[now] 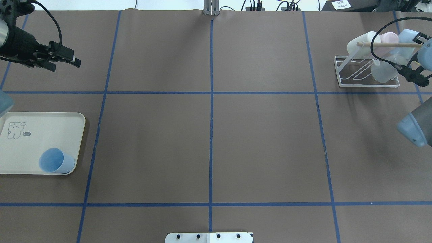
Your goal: Transfer IKEA cup to right arm and place on rack
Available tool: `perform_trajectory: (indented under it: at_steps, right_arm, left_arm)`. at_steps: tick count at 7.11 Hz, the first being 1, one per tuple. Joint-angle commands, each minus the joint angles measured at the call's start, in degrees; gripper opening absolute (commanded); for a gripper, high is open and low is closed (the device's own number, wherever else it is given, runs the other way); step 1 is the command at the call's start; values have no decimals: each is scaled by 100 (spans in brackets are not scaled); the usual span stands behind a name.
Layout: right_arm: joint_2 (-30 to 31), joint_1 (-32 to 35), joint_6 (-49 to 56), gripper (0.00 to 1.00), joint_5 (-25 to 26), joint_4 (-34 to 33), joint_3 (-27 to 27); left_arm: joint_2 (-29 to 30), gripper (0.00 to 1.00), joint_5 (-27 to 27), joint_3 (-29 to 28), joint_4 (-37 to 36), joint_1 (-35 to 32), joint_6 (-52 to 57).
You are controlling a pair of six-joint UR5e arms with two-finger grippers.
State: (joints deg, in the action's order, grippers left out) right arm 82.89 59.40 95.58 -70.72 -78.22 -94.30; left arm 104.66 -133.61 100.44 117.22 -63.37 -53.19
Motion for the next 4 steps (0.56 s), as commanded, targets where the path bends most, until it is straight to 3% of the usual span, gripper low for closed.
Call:
perform_trajectory:
  at_steps: [1,2,4]
  right_arm:
    - [-1,-78,-39,91,-3,0,51]
    - [-9,-104,-39,99,-3,9,43]
    - [-106,-174,-31,99,145,0,61]
  left_arm:
    - [-7,100,2,2,3,0,-15]
    - [-7,100,2,-6,3,0,-16]
    - [-7,100,2,-6,3,0,-15]
